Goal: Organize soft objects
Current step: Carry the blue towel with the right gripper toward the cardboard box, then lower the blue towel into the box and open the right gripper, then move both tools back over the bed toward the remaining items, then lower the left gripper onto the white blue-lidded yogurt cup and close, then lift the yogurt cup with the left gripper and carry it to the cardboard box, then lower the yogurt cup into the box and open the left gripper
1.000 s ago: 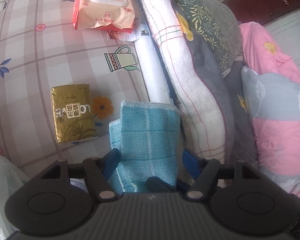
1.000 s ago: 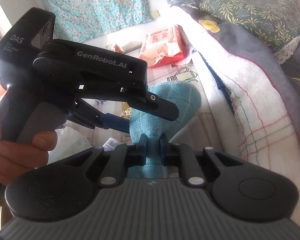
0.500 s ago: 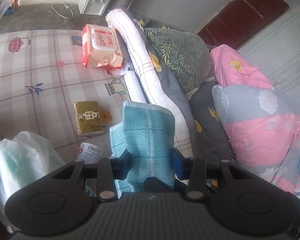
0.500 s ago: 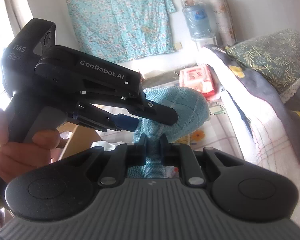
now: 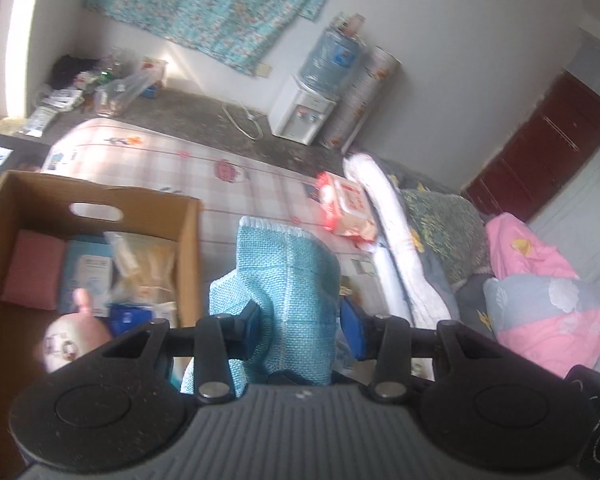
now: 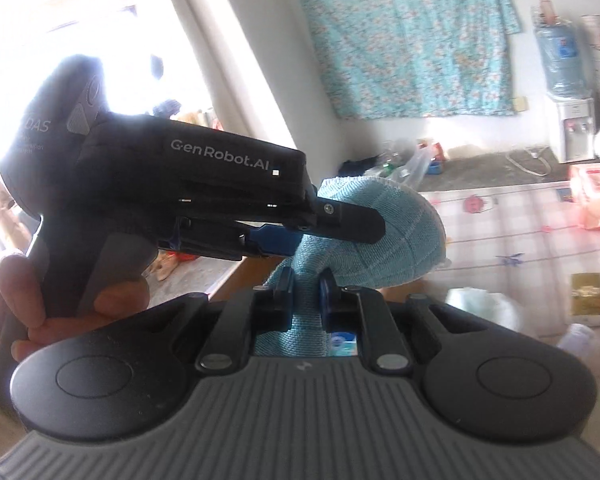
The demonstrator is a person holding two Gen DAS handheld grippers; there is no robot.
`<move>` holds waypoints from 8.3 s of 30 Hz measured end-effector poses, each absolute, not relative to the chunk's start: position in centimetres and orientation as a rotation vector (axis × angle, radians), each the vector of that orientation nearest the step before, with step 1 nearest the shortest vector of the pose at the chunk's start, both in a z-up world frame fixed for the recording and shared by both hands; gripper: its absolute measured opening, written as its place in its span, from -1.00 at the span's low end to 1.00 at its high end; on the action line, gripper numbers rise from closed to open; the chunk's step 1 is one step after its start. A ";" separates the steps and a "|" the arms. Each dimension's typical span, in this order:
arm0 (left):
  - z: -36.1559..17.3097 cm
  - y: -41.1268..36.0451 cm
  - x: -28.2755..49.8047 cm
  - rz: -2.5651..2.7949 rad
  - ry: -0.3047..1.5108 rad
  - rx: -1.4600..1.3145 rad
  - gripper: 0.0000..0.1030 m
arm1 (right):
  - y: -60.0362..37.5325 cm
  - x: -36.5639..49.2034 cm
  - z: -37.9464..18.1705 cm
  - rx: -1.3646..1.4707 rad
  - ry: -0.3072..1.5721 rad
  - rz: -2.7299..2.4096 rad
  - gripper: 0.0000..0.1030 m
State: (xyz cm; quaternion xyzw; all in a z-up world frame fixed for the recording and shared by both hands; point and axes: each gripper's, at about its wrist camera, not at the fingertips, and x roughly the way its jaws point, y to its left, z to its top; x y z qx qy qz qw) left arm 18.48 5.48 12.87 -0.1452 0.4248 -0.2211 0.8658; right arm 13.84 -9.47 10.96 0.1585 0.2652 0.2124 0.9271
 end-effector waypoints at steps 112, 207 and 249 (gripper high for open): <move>0.9 -15.5 13.2 -0.532 0.660 0.452 0.85 | -36.6 10.7 -4.3 0.772 0.655 0.005 -0.17; -0.8 -19.5 29.2 -0.688 1.254 -0.141 -0.57 | -41.6 14.3 -7.1 1.192 0.540 -0.026 -0.69; -4.1 15.5 11.8 -0.376 1.042 -0.643 -0.45 | -5.8 13.7 3.1 0.229 1.052 0.487 -0.64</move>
